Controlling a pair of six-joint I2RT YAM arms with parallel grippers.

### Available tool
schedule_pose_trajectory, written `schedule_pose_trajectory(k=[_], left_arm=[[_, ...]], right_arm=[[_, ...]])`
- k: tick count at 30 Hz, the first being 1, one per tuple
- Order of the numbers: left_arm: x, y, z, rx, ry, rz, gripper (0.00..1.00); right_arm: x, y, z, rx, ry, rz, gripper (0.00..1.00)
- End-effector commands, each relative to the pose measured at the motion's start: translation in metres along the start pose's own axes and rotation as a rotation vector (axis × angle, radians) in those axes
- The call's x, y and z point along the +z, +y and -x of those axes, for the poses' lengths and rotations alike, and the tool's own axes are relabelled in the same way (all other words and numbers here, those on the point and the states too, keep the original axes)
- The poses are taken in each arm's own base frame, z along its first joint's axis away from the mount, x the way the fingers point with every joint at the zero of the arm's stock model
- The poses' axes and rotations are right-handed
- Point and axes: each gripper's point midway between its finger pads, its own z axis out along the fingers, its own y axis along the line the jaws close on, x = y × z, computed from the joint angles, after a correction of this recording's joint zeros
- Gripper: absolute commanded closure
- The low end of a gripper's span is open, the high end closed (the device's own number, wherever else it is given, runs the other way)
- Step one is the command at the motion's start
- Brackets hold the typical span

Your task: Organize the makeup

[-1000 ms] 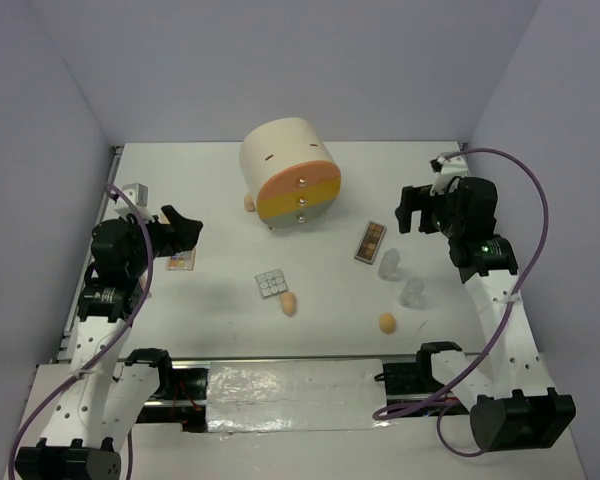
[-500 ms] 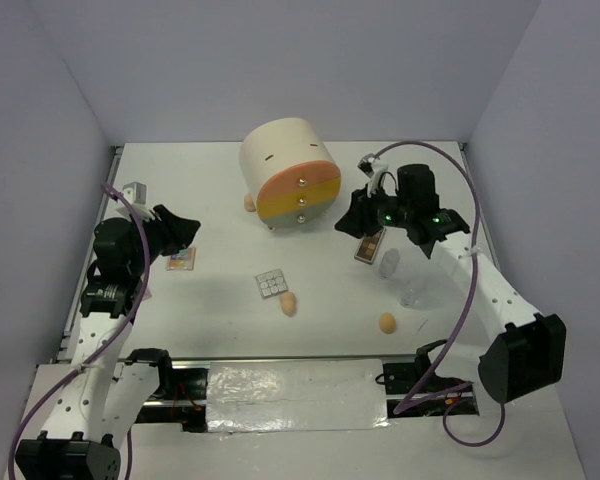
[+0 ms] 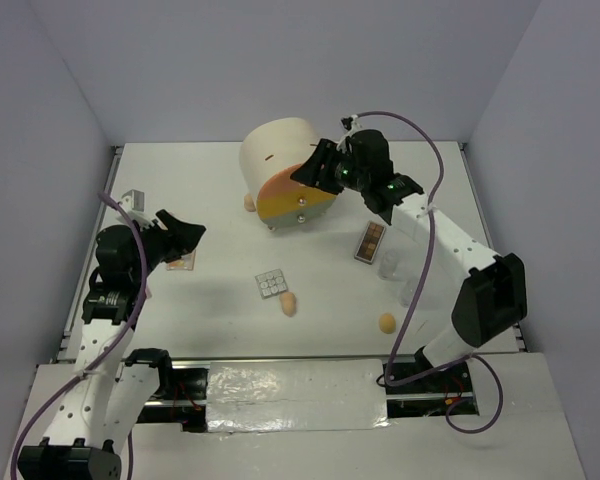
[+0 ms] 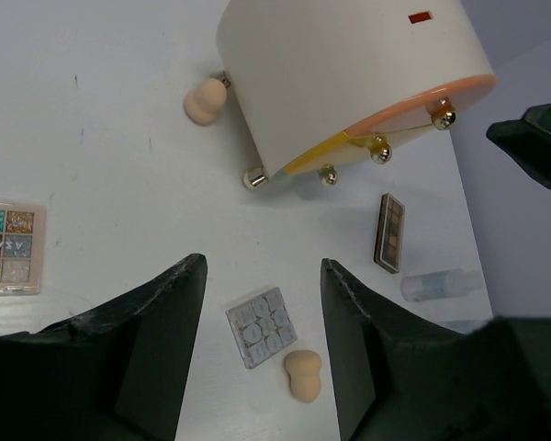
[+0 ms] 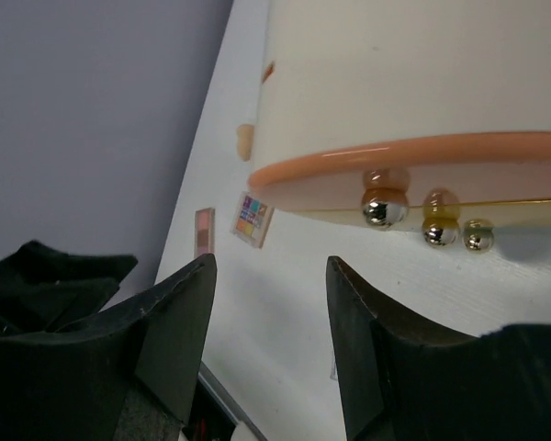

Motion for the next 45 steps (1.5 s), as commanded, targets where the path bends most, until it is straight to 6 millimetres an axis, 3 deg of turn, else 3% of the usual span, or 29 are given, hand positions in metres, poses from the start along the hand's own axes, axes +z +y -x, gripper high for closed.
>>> schedule_pose_trajectory(k=[1, 8, 15, 33, 39, 43, 45], left_arm=[[-0.003, -0.012, 0.010, -0.013, -0.049, -0.047, 0.35], [-0.006, -0.008, 0.004, -0.034, -0.053, -0.039, 0.34], [-0.001, -0.009, 0.005, -0.032, -0.044, -0.049, 0.34], [0.009, -0.005, 0.001, -0.058, -0.038, -0.057, 0.34], [0.015, -0.006, 0.002, -0.063, -0.039, -0.074, 0.35], [0.023, -0.012, -0.005, -0.059, -0.008, -0.098, 0.35], [0.030, -0.010, -0.008, -0.059, 0.008, -0.089, 0.34]], right_arm=[[0.009, -0.006, 0.012, 0.094, -0.033, -0.076, 0.42], [0.013, -0.022, 0.004, 0.064, -0.022, -0.134, 0.45], [0.035, -0.036, -0.004, 0.064, 0.011, -0.135, 0.46], [0.048, -0.041, 0.025, -0.028, -0.069, -0.126, 0.56], [0.049, -0.048, 0.021, -0.028, -0.061, -0.137, 0.68], [0.038, -0.046, 0.020, -0.036, -0.067, -0.131, 0.80], [0.033, -0.051, 0.008, -0.026, -0.041, -0.135, 0.81]])
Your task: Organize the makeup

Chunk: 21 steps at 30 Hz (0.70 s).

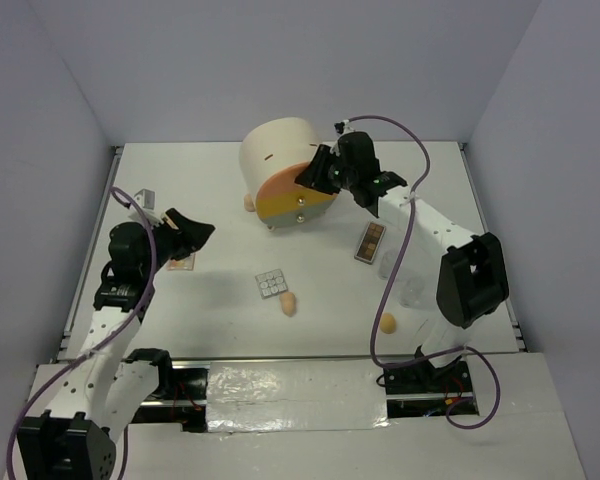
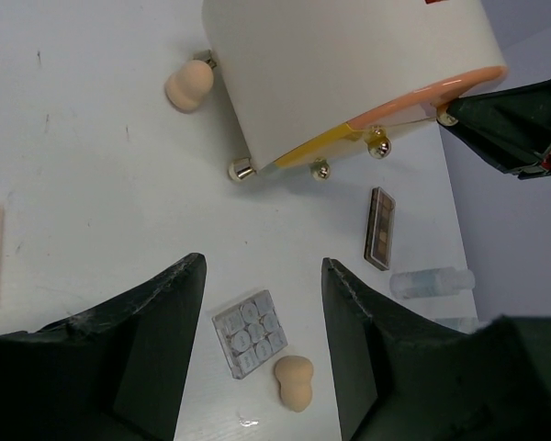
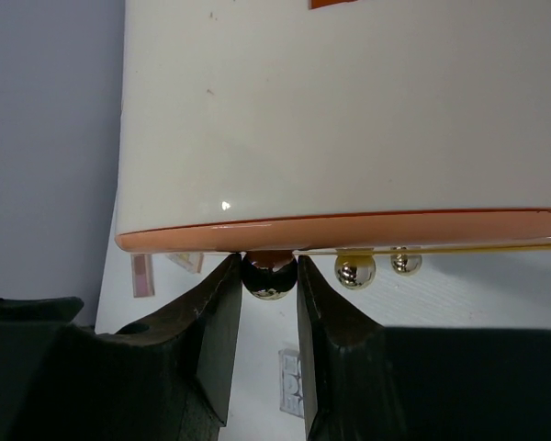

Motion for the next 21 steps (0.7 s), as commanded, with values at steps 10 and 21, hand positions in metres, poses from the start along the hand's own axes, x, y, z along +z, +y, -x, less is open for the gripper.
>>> schedule_pose_trajectory(k=[10, 21], left_arm=[[0.063, -0.010, -0.003, 0.082, 0.087, -0.019, 0.32], [0.119, 0.021, -0.015, 0.350, 0.179, -0.033, 0.29]], right_arm=[[-0.074, 0.007, -0.027, -0.021, -0.023, 0.083, 0.83], [-0.086, -0.001, -0.042, 0.004, -0.011, 0.076, 0.66]])
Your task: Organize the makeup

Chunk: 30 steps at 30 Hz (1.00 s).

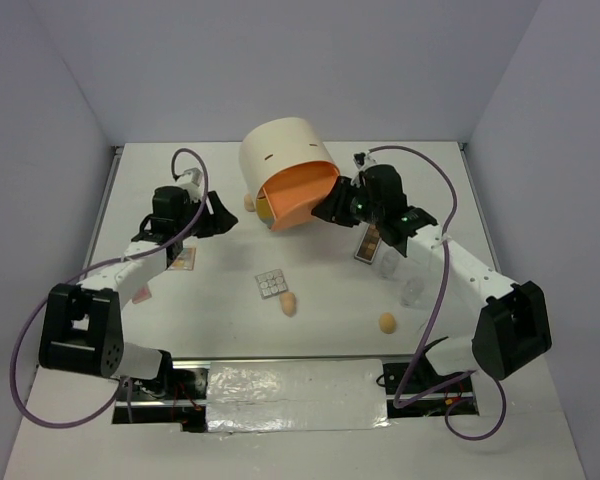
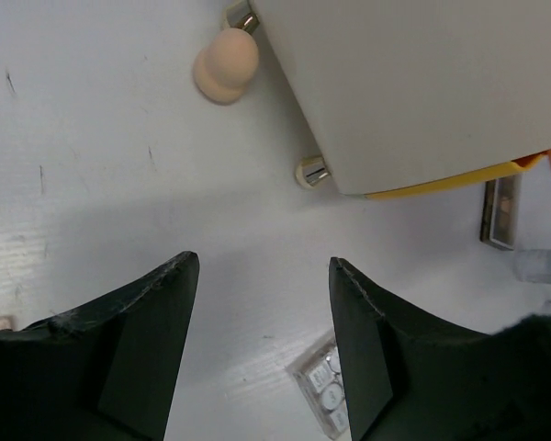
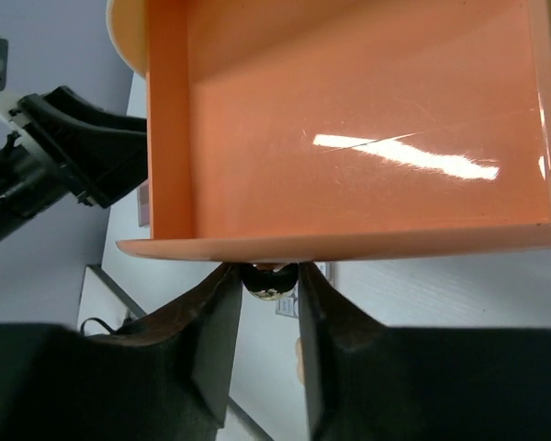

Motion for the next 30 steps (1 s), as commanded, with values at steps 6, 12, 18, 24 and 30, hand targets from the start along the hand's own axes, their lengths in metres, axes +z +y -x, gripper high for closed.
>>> schedule_pose_trajectory(k=[6, 12, 18, 24, 30], left_arm=[[0.045, -0.013, 0.033, 0.325, -0.079, -0.168, 0.26], [0.083, 0.001, 0.035, 0.356, -0.052, -0.161, 0.29], [0.114, 0.010, 0.046, 0.330, -0.072, -0.173, 0.30], [0.138, 0.015, 0.045, 0.319, -0.053, -0.193, 0.30], [0.148, 0.020, 0.042, 0.313, -0.051, -0.189, 0.32]], right_arm=[[-0.014, 0.014, 0.012, -0.034, -0.013, 0.089, 0.32], [-0.027, 0.016, 0.014, -0.132, 0.028, 0.226, 0.01], [-0.044, 0.020, 0.025, -0.179, 0.020, 0.374, 0.00], [-0.053, 0.021, 0.034, -0.200, -0.001, 0.433, 0.00], [-0.054, 0.020, 0.036, -0.199, -0.010, 0.432, 0.01]])
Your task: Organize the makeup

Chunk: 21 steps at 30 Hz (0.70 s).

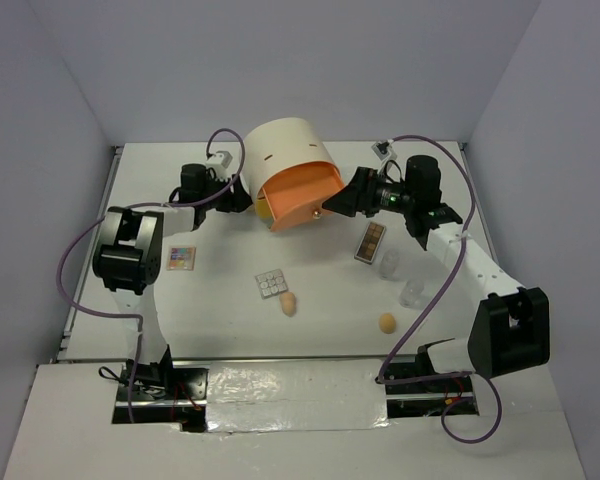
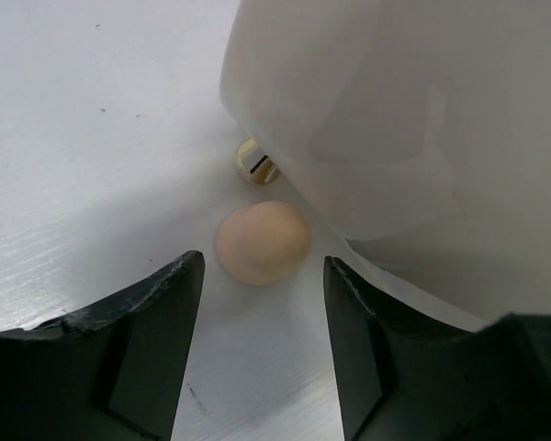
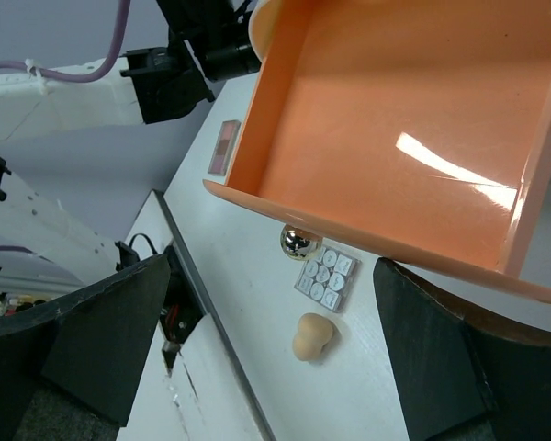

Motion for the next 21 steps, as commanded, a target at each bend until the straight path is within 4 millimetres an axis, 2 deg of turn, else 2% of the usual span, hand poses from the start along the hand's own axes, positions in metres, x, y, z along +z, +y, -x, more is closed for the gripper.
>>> schedule_pose_trajectory(k=[1, 6, 13, 17, 21], left_arm=[[0.005, -0.003, 0.026, 0.058, -0.084, -0.038, 0.34], [0.014, -0.001, 0.031, 0.043, -0.103, -0.045, 0.41], [0.024, 0.003, 0.022, 0.007, -0.074, -0.044, 0.44], [0.025, 0.002, 0.018, 0.002, -0.057, -0.058, 0.50], [0.024, 0.002, 0.013, -0.004, -0.044, -0.057, 0.71]], right_arm=[[-0.008, 0.019, 0.013, -0.085, -0.046, 0.058, 0.01], [-0.010, 0.018, 0.014, -0.087, -0.048, 0.052, 0.00], [-0.014, 0.017, 0.016, -0.098, -0.057, 0.045, 0.00], [-0.015, 0.016, 0.014, -0.098, -0.053, 0.048, 0.00], [-0.017, 0.018, 0.012, -0.118, -0.048, 0.057, 0.01]])
